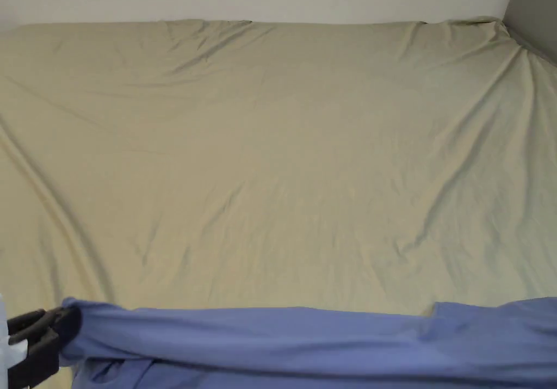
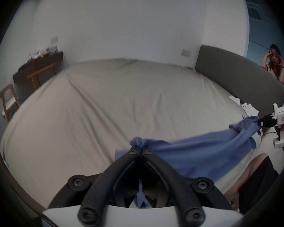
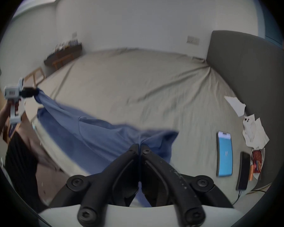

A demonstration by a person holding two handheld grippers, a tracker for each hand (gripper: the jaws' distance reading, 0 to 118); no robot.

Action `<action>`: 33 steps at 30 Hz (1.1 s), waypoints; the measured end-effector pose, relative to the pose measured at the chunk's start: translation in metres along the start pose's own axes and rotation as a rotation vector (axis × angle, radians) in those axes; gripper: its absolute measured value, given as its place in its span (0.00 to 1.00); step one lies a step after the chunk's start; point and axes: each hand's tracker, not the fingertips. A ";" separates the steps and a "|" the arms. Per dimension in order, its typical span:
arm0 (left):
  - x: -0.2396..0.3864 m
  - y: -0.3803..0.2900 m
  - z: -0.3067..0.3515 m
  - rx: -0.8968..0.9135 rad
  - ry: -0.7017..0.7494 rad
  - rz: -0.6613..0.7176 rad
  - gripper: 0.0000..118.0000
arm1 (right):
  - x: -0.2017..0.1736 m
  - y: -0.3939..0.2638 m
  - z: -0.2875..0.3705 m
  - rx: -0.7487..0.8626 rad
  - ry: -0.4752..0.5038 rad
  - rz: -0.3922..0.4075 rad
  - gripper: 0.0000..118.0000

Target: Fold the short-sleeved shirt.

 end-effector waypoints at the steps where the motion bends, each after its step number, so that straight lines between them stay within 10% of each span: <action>1: -0.003 -0.011 -0.004 -0.047 -0.013 0.002 0.00 | -0.001 -0.009 -0.006 -0.040 0.008 -0.002 0.03; 12: -0.012 -0.057 -0.023 -0.189 -0.001 0.005 0.02 | -0.006 -0.047 -0.056 -0.247 -0.023 -0.086 0.03; 14: -0.012 -0.057 -0.023 -0.214 0.015 -0.007 0.24 | -0.006 -0.048 -0.053 -0.243 -0.032 -0.096 0.10; 17: -0.021 -0.052 -0.001 -0.134 0.038 0.037 0.87 | -0.018 -0.043 -0.028 -0.144 -0.150 -0.023 0.74; 19: -0.027 -0.046 0.027 -0.039 -0.051 0.157 0.95 | -0.039 -0.041 0.015 0.167 -0.272 0.043 0.82; 23: -0.034 -0.043 0.066 0.081 -0.147 0.262 0.95 | -0.070 -0.032 0.069 0.383 -0.096 -0.151 0.75; 25: -0.037 -0.039 0.066 0.057 -0.178 0.272 0.85 | -0.090 -0.026 0.075 0.422 -0.070 -0.115 0.21; 26: -0.043 -0.037 0.062 0.032 -0.195 0.277 0.46 | -0.102 -0.023 0.075 0.439 -0.072 -0.080 0.02; 27: -0.050 -0.034 0.055 0.006 -0.208 0.272 0.03 | -0.115 -0.020 0.073 0.437 -0.090 -0.065 0.01; 29: -0.054 -0.032 0.040 0.000 -0.150 0.299 0.00 | -0.128 -0.010 0.065 0.422 -0.011 -0.073 0.02; 33: -0.087 -0.030 -0.003 -0.181 -0.497 0.429 0.03 | -0.151 -0.006 0.055 0.407 0.050 -0.046 0.02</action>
